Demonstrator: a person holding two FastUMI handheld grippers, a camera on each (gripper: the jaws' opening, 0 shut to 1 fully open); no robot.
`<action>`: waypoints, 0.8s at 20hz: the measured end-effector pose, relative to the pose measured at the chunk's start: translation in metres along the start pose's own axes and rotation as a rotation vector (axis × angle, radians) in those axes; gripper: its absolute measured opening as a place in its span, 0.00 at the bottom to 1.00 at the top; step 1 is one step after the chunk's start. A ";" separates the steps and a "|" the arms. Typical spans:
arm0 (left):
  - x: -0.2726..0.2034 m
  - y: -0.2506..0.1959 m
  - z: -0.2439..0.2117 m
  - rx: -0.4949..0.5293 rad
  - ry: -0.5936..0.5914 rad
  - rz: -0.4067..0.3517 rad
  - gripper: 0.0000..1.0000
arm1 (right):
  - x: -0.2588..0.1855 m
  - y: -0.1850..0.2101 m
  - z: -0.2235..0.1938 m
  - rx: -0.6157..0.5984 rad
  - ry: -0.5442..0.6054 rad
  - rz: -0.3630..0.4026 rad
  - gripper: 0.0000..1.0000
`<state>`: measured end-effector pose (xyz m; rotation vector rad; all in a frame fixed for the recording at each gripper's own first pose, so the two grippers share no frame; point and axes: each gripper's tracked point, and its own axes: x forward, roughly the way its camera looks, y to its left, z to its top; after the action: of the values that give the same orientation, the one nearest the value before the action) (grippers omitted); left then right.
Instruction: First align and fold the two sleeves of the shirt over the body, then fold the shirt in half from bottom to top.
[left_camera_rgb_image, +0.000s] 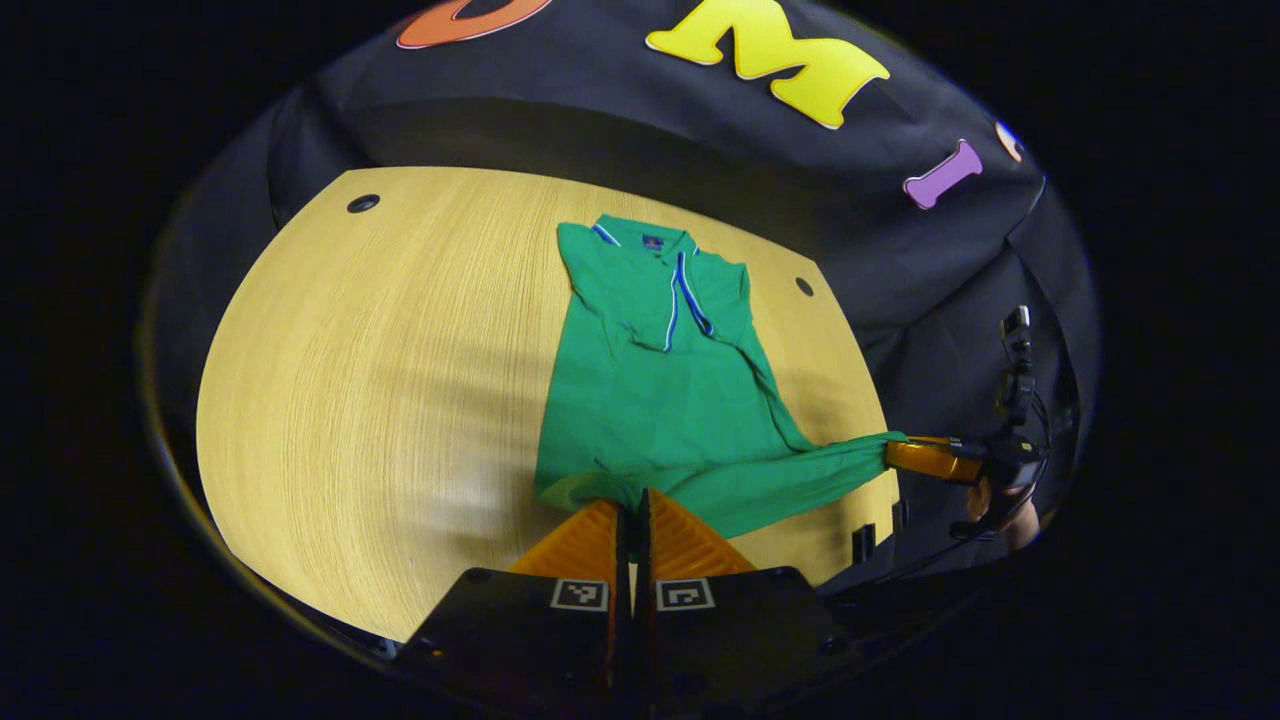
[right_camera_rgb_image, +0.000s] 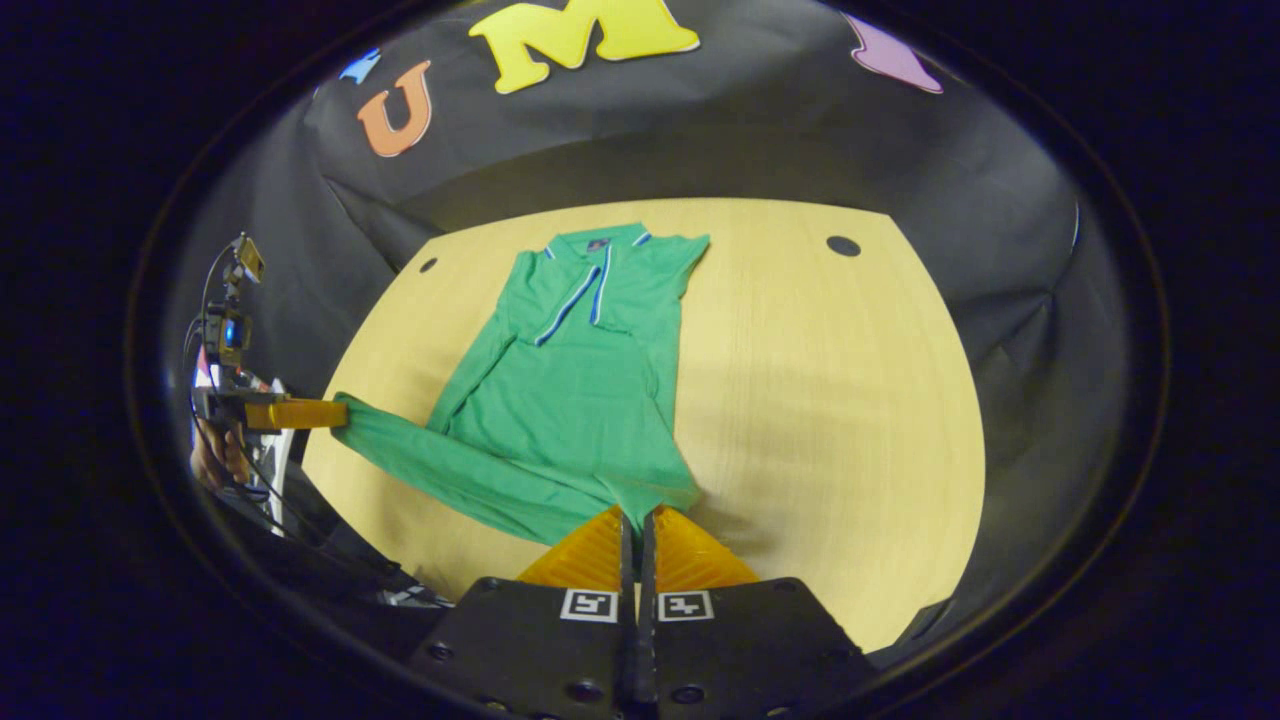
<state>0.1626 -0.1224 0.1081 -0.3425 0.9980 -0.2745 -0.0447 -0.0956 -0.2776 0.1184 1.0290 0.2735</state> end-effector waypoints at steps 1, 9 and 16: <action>0.000 -0.002 0.010 0.008 -0.018 0.002 0.03 | -0.001 -0.001 0.010 0.008 -0.017 -0.002 0.02; 0.006 -0.010 0.096 0.032 -0.178 0.008 0.03 | -0.003 -0.005 0.089 0.040 -0.145 -0.005 0.00; 0.012 -0.006 0.172 0.055 -0.312 0.034 0.03 | -0.002 -0.003 0.162 0.019 -0.254 -0.026 0.00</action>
<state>0.3154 -0.1061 0.1868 -0.3075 0.6869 -0.2095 0.0937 -0.0941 -0.1931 0.1531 0.7805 0.2191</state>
